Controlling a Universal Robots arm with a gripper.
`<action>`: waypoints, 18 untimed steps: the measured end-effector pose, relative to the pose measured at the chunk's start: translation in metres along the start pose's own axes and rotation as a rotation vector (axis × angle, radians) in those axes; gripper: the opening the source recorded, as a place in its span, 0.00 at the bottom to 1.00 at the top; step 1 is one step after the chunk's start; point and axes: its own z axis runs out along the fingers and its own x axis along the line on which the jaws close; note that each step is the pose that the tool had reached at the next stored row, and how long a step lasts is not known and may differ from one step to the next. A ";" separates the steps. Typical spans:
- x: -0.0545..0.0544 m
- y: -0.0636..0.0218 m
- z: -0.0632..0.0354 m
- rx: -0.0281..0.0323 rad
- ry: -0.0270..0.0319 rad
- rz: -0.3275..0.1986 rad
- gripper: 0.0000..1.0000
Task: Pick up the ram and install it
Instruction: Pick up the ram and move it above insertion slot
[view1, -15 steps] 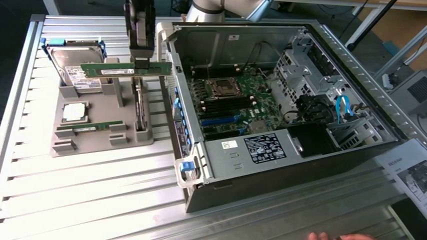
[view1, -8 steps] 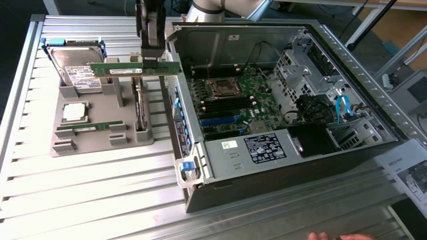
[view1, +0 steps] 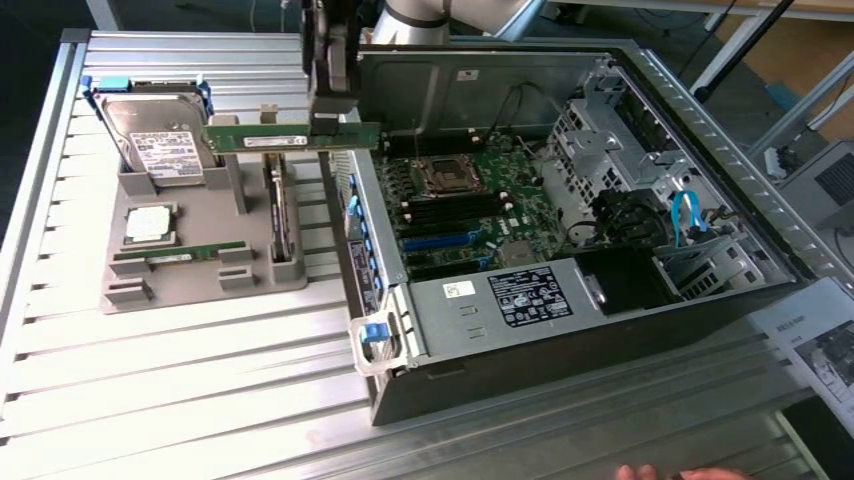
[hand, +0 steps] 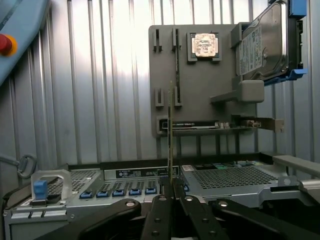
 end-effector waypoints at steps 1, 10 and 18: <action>0.000 -0.0020 0.0000 0.0000 0.0000 0.000 0.12; -0.001 -0.0188 -0.0005 0.0000 0.0000 -0.001 0.12; -0.002 -0.0351 -0.0010 0.0000 0.0000 -0.001 0.12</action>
